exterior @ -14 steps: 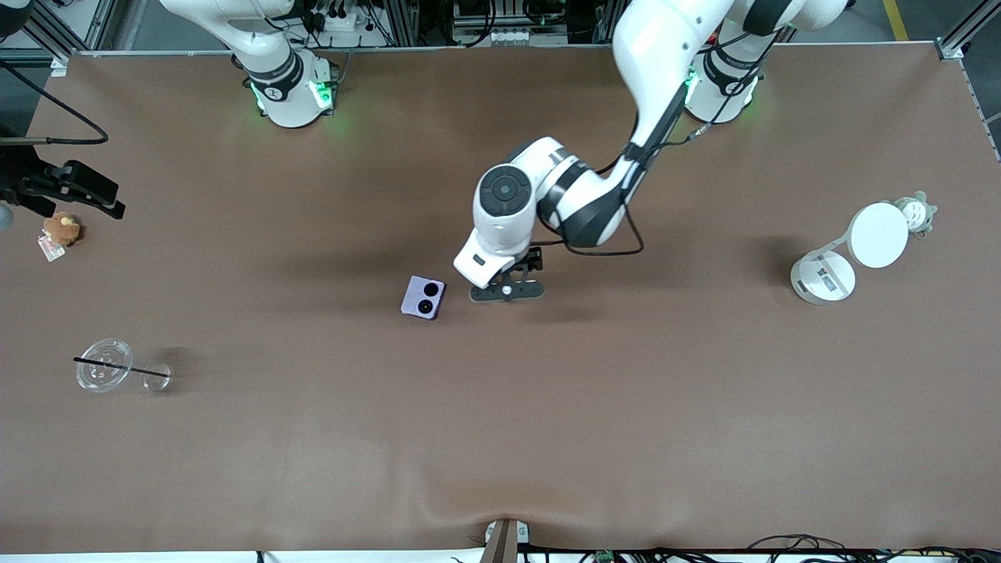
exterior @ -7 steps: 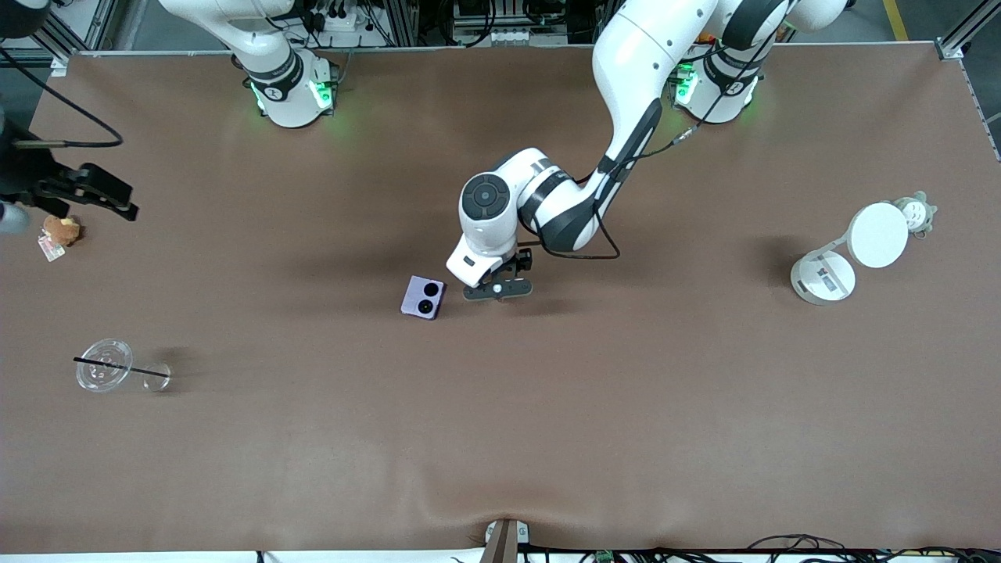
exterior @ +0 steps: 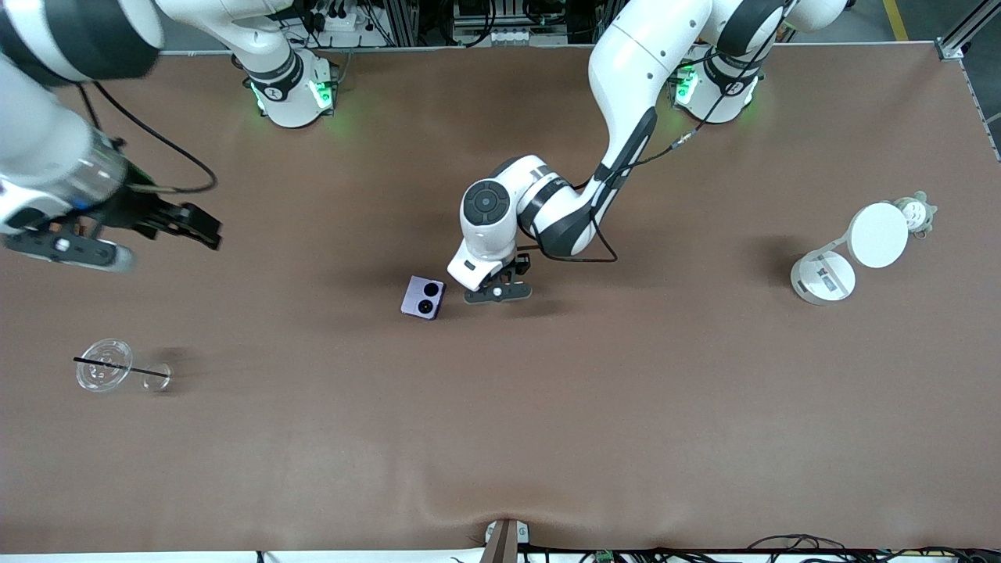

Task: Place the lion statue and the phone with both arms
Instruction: 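Grasp the lion with the left gripper while the right gripper reaches the phone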

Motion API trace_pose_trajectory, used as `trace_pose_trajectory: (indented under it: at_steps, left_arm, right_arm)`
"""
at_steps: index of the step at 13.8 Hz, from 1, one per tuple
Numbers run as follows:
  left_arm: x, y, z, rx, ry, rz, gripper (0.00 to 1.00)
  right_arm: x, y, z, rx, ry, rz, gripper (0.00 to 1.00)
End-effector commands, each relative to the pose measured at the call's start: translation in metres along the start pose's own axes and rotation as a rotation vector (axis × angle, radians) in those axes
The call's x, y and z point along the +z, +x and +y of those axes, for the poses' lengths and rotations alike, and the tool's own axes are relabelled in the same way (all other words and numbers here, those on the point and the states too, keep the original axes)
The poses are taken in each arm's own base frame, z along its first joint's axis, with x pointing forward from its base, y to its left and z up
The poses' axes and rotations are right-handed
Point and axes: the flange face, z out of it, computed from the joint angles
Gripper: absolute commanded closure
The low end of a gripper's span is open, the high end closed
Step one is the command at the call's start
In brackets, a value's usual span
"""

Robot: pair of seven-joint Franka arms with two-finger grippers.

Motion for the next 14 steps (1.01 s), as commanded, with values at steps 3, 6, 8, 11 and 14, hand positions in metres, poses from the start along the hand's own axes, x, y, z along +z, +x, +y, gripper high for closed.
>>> trace_pose_trajectory:
  at_steps: [3,6,8,11,14]
  left_arm:
    - [-0.031,0.022,-0.022,-0.027,0.05,0.005,1.0]
    - [-0.08,0.052,-0.073,-0.051,0.103,-0.034,1.0]
    - [-0.101,0.061,-0.124,-0.05,0.115,-0.048,1.0]
    - [-0.117,0.08,-0.228,0.02,0.079,-0.032,1.0]
    - [-0.114,0.091,-0.311,0.048,0.083,-0.046,1.0]
  right_arm:
    - [0.075,-0.001,-0.059,-0.033,0.006,-0.005,0.0]
    - [0.136,0.003,-0.104,-0.092,-0.011,-0.027,0.0]
    - [0.181,0.006,-0.132,-0.127,-0.01,-0.018,0.0]
    - [0.228,-0.005,-0.173,-0.149,-0.015,-0.015,0.0]
    - [0.271,-0.009,-0.195,-0.143,-0.027,-0.001,0.0]
